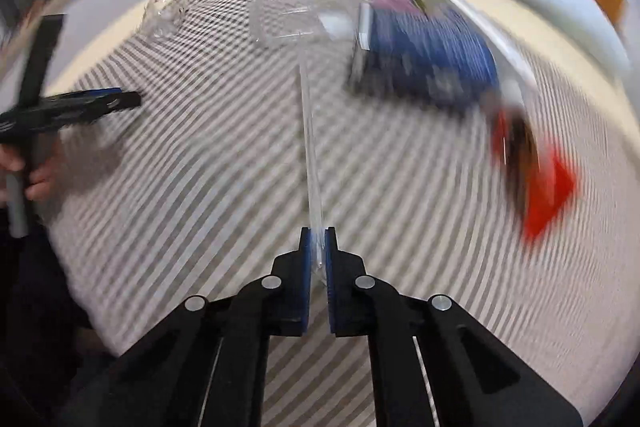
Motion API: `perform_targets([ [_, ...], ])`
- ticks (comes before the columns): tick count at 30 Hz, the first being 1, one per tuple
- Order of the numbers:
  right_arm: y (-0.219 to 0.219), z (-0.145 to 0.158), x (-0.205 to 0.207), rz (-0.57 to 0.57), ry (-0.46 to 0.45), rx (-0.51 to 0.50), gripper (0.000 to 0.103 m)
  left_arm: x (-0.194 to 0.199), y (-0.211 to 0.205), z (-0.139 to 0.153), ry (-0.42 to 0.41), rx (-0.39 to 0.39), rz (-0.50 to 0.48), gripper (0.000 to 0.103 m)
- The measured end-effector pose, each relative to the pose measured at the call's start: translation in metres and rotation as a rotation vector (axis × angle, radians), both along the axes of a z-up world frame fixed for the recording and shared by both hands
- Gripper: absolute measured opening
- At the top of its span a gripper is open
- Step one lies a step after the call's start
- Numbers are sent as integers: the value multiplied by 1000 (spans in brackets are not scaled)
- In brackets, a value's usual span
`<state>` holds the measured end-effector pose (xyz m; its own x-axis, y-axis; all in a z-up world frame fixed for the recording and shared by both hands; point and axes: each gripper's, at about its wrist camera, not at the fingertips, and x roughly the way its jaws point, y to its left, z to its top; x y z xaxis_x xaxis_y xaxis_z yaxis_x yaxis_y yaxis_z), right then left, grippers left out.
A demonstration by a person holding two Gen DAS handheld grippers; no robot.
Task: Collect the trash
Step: 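Grasp the clear plastic straw with the right tool, then grasp the red snack wrapper with the left tool while the right tool holds the straw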
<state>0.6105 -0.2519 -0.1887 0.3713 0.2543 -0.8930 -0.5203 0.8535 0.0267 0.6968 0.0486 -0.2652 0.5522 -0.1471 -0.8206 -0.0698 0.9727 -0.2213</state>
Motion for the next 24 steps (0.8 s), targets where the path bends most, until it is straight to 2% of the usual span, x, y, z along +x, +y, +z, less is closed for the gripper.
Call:
perform_targets([
  [3, -26, -8, -50, -145, -7, 32, 6, -5, -7, 3, -2, -9, -16, 75],
  [6, -60, -11, -89, -363, -40, 91, 6, -10, -16, 7, -19, -50, -50, 75],
  [7, -75, -12, -99, -452, -64, 103, 6, -13, -20, 9, -27, -63, -65, 75],
  [11, -120, -5, -113, -670, -134, 169, 5, -17, -31, 14, -54, -83, -103, 75],
  [13, -136, -1, -114, -720, -158, 172, 5, -23, -37, 20, -97, -84, -109, 75],
  [15, -149, 1, -111, -753, -188, 148, 5, -29, -47, 27, -126, -125, -133, 75],
  [17, -163, -4, -106, -783, -221, 109, 5, -29, -71, 33, -106, -170, -165, 75],
  [18, -169, -9, -97, -787, -234, 80, 5, -27, -91, 37, -99, -181, -183, 76],
  [20, -179, -17, -85, -798, -251, 38, 5, -25, -138, 43, -106, -167, -216, 84],
  [22, -192, -24, -71, -792, -269, 12, 5, -17, -202, 48, -128, -151, -321, 88],
  [24, -203, -31, -57, -785, -294, -25, 5, -4, -257, 46, -133, -101, -369, 89],
])
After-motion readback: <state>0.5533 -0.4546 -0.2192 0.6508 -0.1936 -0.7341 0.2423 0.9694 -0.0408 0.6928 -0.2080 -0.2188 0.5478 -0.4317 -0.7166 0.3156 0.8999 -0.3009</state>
